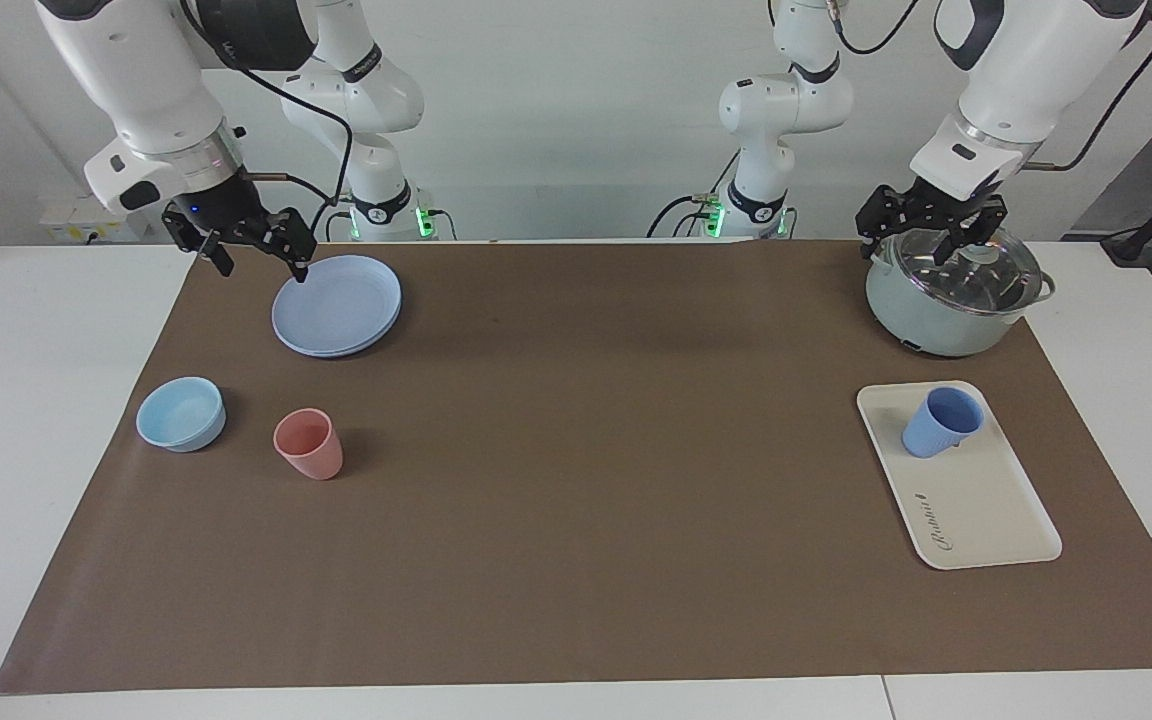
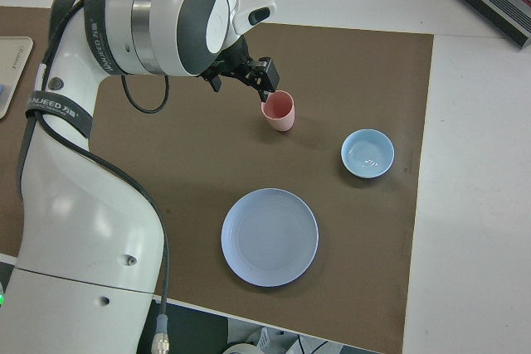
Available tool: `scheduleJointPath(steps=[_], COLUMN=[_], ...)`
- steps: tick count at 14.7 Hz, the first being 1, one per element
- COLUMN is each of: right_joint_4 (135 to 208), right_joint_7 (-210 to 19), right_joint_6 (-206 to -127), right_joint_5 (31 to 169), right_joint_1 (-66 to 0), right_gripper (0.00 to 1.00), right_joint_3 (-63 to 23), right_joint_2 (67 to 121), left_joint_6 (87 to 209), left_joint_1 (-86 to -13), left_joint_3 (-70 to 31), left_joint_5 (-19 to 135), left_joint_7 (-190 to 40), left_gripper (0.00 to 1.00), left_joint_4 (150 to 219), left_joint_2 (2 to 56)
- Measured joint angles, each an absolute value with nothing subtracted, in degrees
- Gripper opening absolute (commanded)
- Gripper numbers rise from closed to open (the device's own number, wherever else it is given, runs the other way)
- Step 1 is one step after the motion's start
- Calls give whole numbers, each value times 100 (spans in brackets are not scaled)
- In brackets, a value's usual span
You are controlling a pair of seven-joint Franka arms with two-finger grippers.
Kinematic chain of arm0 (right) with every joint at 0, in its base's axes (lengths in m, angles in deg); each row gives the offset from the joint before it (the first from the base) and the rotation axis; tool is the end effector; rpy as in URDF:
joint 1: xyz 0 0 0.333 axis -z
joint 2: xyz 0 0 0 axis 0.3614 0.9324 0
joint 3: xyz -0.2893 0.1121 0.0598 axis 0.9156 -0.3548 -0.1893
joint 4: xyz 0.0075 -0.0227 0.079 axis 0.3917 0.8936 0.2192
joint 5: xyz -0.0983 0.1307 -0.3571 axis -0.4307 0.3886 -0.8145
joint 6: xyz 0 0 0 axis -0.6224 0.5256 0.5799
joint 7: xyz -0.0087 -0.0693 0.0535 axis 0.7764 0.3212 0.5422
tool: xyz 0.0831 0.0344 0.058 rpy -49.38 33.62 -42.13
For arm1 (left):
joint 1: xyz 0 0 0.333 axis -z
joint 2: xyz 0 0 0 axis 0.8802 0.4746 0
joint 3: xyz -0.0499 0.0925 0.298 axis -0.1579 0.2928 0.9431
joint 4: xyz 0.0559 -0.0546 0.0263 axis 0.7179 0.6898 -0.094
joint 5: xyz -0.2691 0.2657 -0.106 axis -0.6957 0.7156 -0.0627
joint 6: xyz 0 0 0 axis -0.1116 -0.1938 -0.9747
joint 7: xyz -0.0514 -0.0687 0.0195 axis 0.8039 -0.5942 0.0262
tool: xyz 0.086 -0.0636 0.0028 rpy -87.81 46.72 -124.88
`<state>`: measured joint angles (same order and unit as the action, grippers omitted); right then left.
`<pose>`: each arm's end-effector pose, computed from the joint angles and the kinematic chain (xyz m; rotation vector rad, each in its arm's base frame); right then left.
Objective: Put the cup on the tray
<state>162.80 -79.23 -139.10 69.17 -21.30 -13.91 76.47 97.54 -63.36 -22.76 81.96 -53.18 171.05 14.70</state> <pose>0.5379 0.0104 0.6079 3.1272 -0.1971 -0.0718 0.5216 -0.0468 0.6154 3.1162 -0.3004 -0.0941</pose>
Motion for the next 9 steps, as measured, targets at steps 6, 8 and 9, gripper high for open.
scheduleJointPath(steps=[6, 8, 9], right_joint_4=[16286, 16288, 16292], right_joint_7=[-7945, -7945, -7945], right_joint_6=[-14055, -14056, -14056], right_joint_5=[6925, 6925, 6926], right_joint_1=[-2160, -2159, -2159], right_gripper=[100, 100, 100], right_joint_3=[-1445, -1445, -1445], right_joint_2=[7646, 7646, 7646], left_joint_6=[9968, 10118, 10130], left_joint_1=[-6336, -6331, -6320], left_joint_3=[-2276, -2282, -2286], left_joint_5=[8196, 8196, 8196], left_joint_7=[-5319, -5319, -5319], left_gripper=[100, 100, 100], left_joint_4=[17106, 17106, 17108], left_joint_2=[1470, 1470, 1470])
